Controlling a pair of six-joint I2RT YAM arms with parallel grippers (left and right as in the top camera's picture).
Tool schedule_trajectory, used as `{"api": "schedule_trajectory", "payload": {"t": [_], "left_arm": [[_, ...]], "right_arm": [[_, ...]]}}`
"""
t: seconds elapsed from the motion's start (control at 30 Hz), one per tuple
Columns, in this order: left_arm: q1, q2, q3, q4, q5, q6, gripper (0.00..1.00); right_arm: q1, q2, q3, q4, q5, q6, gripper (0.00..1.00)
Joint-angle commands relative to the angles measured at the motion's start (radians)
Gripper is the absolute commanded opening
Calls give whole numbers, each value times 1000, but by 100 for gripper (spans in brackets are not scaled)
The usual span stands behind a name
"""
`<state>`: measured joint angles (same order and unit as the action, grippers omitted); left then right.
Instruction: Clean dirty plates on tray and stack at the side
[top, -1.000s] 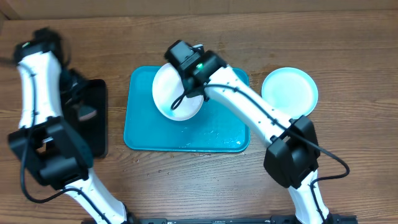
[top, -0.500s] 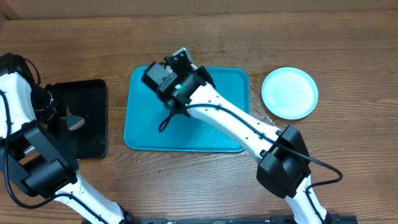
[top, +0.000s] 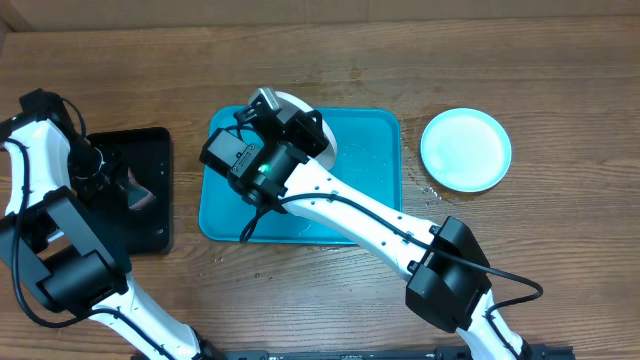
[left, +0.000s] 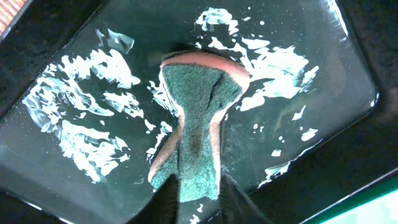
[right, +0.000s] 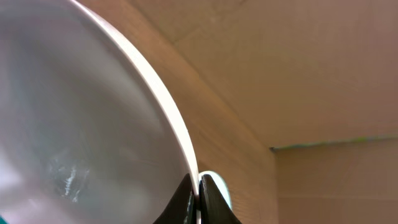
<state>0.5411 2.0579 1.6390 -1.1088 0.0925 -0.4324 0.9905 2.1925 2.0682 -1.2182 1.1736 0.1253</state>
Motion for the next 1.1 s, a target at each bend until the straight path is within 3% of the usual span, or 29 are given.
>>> {"api": "schedule_trajectory", "payload": {"t": [0.0,0.2,0.3,0.37,0.43,0.47,0.5,0.63,0.7,0.77,0.9,1.07], "left_arm": [[31,-18,42,-35,44,10,33],[68,-18,182,-143,158,32,41],[69,-18,242,-181,203,55,53],[68,-18,254,-193,209,55,72],[67,-18,254,-202,212,55,93],[67,-18,253,-204,212,55,100],[67,-18,253,-204,212,55,100],[67,-18,253,-203,216,51,100],[66,-18,253,-203,216,51,100],[66,-18,253,-204,218,51,100],[66,-18,253,-204,223,51,100],[66,-18,253,-203,223,51,100]], "right_arm": [[19,-33,20,5,163,-30,4],[43,-33,20,15,401,-162,4],[55,-33,20,40,372,-155,4],[55,-32,20,45,103,-124,4],[33,-31,14,23,-377,-251,4],[17,-30,9,7,-503,-311,4],[-3,-30,6,-14,-535,-319,4],[-74,-55,33,-117,-257,57,4],[-125,-85,57,-167,-283,144,4],[-197,-124,82,-193,-397,164,4],[-487,-229,93,-223,-803,164,4],[-830,-236,89,-326,-1093,163,4]]}}
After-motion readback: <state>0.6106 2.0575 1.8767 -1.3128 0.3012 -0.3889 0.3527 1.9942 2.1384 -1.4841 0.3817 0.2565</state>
